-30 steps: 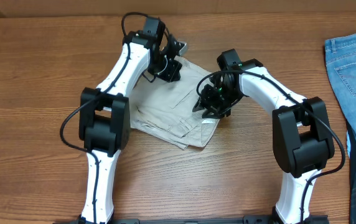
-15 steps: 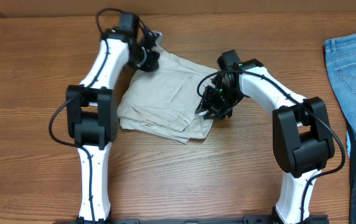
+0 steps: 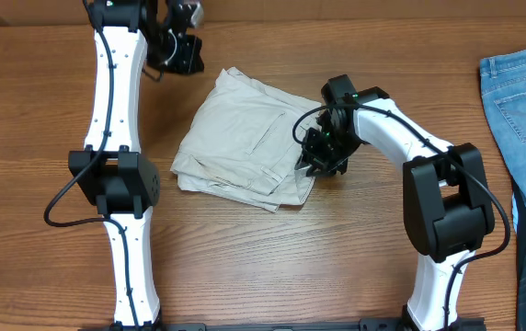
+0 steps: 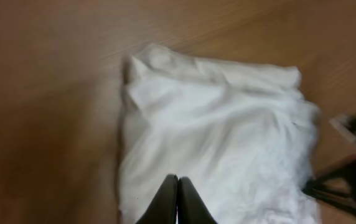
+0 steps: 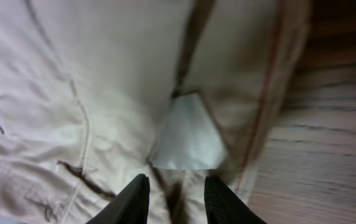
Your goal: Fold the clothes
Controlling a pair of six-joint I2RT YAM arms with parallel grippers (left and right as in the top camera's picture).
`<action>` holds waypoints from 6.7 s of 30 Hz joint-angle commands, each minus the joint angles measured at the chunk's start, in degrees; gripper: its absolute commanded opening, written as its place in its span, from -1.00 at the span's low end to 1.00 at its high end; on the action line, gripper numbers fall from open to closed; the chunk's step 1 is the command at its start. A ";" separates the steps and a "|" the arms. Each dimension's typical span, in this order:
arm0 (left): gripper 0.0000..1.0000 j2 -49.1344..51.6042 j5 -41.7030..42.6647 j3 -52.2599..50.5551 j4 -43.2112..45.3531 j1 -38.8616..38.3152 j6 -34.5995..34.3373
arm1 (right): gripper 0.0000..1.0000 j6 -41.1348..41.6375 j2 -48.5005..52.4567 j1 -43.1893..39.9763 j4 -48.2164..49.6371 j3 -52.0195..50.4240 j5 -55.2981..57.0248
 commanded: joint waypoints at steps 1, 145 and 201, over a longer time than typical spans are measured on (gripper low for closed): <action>-0.92 0.00 2.29 -0.26 -6.01 -2.16 4.39 | -0.34 1.86 -2.56 -2.97 0.24 1.25 3.67; -0.92 -16.46 -6.99 -42.38 23.52 7.28 -15.02 | -0.07 -3.32 -4.55 -15.04 -6.36 1.38 2.23; -0.92 2.19 -34.27 -34.14 29.24 33.51 -12.04 | -0.10 -2.51 -4.55 -15.04 -9.75 1.38 2.23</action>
